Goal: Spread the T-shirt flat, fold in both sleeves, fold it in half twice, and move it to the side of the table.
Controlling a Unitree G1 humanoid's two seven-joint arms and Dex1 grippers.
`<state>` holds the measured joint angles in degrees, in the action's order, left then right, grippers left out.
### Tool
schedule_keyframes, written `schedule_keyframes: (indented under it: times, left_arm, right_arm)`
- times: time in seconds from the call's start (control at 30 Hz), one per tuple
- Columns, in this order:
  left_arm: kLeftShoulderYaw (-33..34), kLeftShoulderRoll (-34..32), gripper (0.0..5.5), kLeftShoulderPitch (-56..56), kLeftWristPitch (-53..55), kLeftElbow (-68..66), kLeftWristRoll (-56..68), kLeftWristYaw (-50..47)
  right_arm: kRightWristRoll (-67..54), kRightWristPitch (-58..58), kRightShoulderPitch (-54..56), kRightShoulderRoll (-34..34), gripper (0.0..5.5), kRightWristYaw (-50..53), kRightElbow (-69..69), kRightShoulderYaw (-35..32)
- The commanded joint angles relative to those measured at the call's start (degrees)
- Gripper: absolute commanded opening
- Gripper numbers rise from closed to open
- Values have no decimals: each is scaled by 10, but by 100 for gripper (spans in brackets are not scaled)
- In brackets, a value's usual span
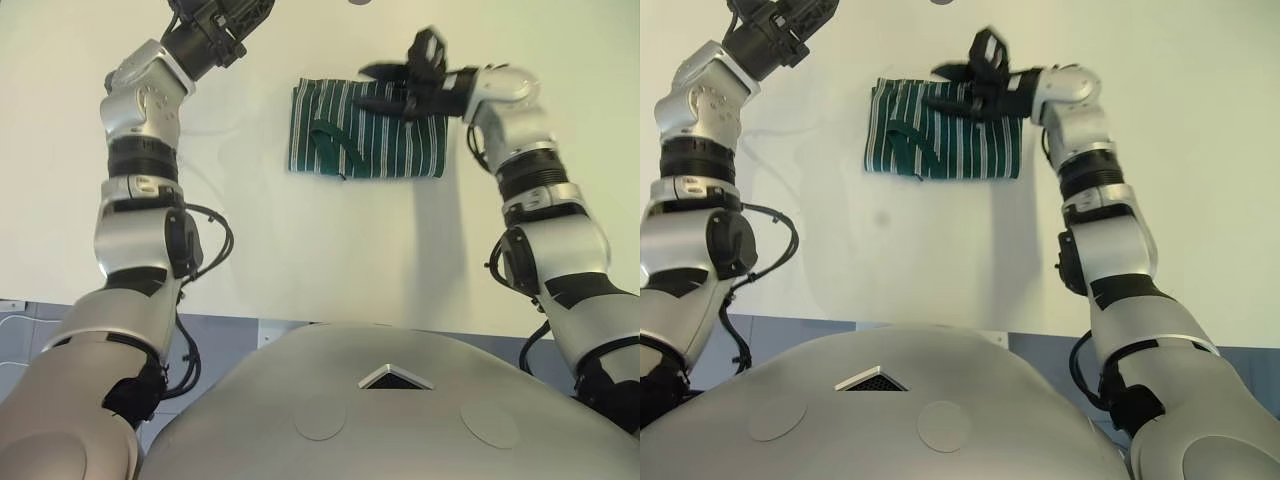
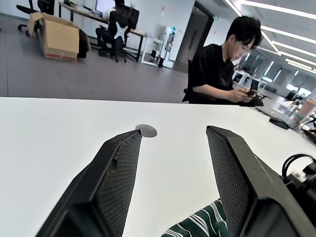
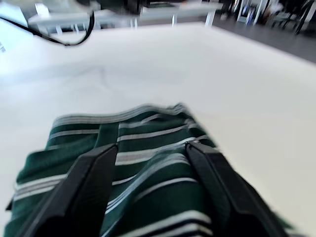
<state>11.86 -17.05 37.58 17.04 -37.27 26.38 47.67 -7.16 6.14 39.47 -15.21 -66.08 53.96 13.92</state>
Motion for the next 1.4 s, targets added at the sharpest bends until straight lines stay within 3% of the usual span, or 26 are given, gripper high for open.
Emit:
schedule_keyframes:
  times: [0.03,0.13,0.27,0.4,0.5,0.63,0.83,1.4]
  left_arm:
    - [10,21,241,-46,35,110,17,-56]
    - [4,31,241,-80,53,183,19,-84]
    - [-5,41,241,-140,23,230,-18,-145]
    - [-19,40,241,-158,-16,231,-57,-183]
    - [-18,39,241,-143,-50,222,-79,-207]
    - [-8,47,241,-139,-103,194,-108,-266]
    - [-51,43,241,-116,-181,136,-183,-297]
    - [-53,47,241,-106,-222,94,-201,-317]
  right_arm:
    - [54,12,13,-10,258,101,136,-5]
    - [34,-17,-11,-70,258,186,201,-65]
    - [-87,-15,-145,-188,258,373,234,-252]
    - [-125,53,-143,-199,258,453,205,-329]
    - [-112,154,-89,-178,258,491,141,-336]
    - [-43,223,-44,-105,258,507,3,-264]
    - [-14,207,-79,-34,258,541,-15,-242]
    - [4,188,-79,3,258,559,-34,-237]
